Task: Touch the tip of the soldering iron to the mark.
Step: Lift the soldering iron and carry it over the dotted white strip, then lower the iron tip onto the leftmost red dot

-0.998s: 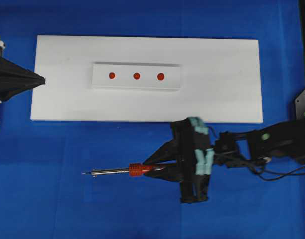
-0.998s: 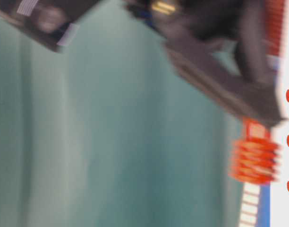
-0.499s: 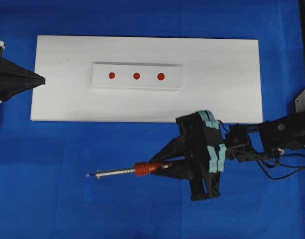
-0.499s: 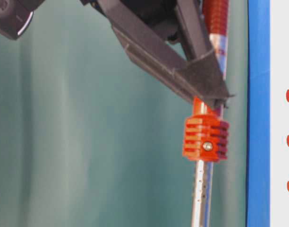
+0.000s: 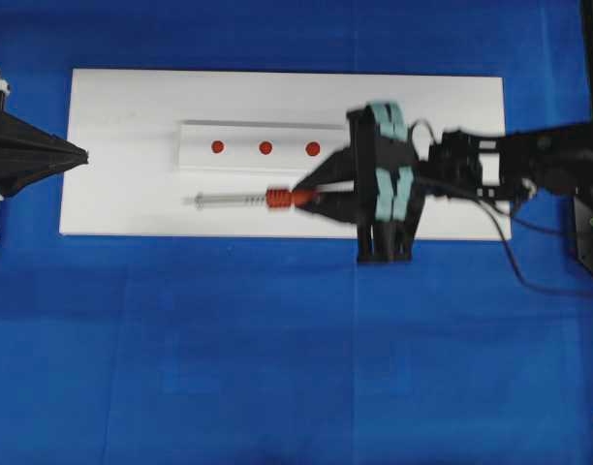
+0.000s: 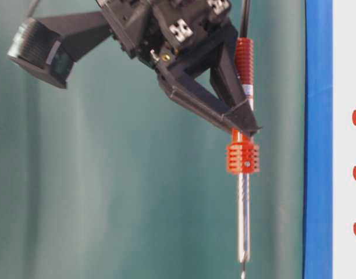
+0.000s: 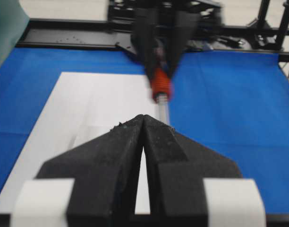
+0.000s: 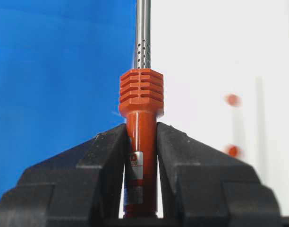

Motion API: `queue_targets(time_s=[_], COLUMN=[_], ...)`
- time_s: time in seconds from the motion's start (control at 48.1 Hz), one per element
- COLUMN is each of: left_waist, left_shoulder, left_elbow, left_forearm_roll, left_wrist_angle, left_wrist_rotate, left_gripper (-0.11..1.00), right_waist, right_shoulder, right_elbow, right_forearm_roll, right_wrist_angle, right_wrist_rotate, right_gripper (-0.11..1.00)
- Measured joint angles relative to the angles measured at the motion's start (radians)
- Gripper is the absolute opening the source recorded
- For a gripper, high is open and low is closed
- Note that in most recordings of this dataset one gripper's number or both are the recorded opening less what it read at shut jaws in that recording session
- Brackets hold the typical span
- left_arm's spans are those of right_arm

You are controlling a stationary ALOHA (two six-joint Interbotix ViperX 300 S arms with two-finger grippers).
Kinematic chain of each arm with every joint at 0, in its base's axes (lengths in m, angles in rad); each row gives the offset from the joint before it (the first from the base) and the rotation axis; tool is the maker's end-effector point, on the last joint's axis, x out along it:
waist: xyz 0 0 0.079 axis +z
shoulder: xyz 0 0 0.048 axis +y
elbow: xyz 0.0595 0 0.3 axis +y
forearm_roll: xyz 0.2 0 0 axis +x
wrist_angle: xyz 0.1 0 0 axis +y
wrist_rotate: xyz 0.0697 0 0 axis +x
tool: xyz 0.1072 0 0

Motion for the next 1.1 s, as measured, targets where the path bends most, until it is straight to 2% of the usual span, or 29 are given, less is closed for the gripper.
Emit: queue_targets(time_s=[0.229, 0.354, 0.686, 0.957, 1.102], left_waist=[0.0, 0.0, 0.0, 0.0, 0.0], left_shoulder=[0.0, 0.0, 0.005, 0.005, 0.005], left_elbow=[0.0, 0.0, 0.0, 0.008, 0.008], left_forearm_roll=[0.0, 0.0, 0.0, 0.0, 0.002], left_wrist_angle=[0.0, 0.0, 0.0, 0.002, 0.002], left_wrist_rotate=[0.0, 0.0, 0.0, 0.0, 0.0], left_gripper=[0.0, 0.0, 0.0, 0.0, 0.0], right_waist=[-0.137, -0.17, -0.179, -0.219, -0.238], right_shoulder=[0.0, 0.0, 0.0, 0.0, 0.0], right_elbow=[-0.015, -0.028, -0.034, -0.037, -0.038], right_forearm_roll=[-0.003, -0.003, -0.005, -0.031, -0.051], right_wrist_angle=[0.078, 0.1, 0.143, 0.307, 0.357], right_wrist_rotate=[-0.095, -0.124, -0.13, -0.121, -0.12], right_gripper=[0.06, 0.06, 0.06, 0.06, 0.06])
